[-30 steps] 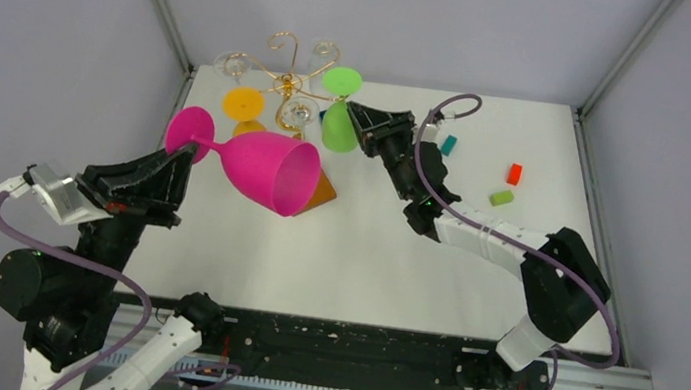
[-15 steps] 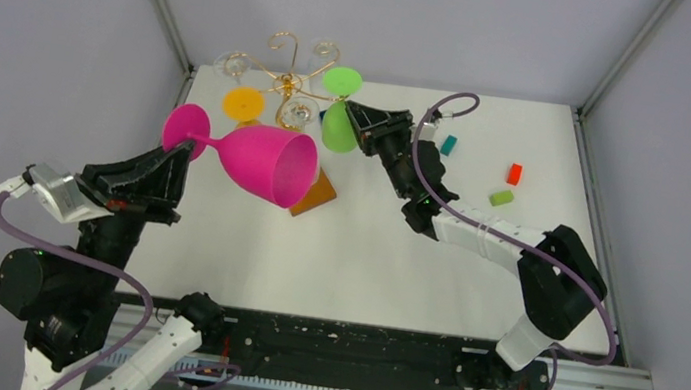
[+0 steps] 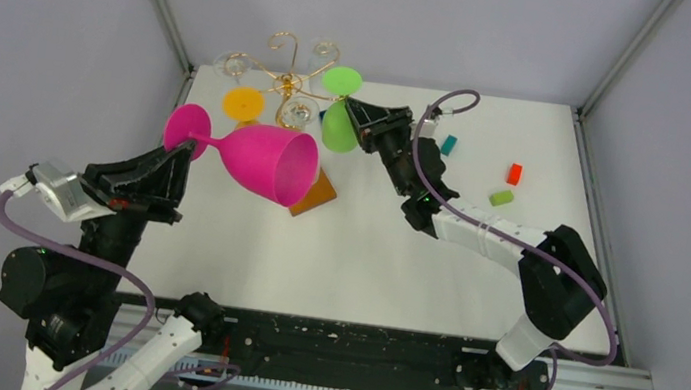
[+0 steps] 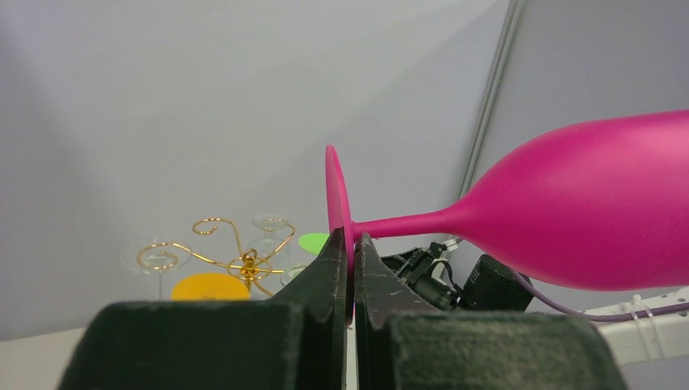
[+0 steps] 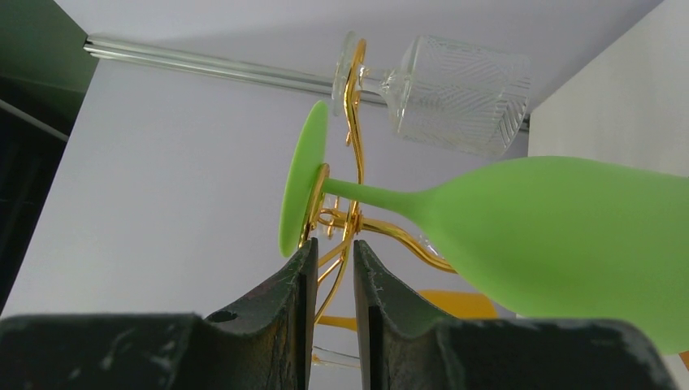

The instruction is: Place the wine glass upside down on the wine glass rack

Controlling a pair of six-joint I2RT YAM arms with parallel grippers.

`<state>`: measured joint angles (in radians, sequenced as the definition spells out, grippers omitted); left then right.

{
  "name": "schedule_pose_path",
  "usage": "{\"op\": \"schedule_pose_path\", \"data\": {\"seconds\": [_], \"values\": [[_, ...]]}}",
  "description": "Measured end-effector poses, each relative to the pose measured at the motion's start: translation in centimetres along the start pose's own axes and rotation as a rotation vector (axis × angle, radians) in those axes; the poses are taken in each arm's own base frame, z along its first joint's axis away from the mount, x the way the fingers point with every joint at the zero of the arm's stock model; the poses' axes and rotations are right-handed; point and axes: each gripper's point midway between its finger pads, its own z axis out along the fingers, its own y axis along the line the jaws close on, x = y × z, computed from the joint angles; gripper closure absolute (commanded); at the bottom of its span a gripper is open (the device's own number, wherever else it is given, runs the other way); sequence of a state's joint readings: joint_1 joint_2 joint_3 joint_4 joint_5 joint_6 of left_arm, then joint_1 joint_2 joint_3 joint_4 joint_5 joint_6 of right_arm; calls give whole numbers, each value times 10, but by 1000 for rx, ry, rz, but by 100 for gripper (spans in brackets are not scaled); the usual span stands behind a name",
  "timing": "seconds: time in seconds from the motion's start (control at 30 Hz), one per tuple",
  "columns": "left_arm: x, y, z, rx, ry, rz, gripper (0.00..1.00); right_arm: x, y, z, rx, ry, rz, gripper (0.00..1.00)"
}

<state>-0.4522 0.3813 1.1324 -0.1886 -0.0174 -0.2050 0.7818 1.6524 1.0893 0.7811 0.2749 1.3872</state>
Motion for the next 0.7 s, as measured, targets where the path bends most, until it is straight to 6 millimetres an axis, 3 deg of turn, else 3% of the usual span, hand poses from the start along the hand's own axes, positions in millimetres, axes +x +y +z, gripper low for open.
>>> {"op": "schedule_pose_path", "data": {"seconds": [0.7], "values": [[0,2,-2,-3,-2,17,100,1,0,2,4,5,-9,77]]}}
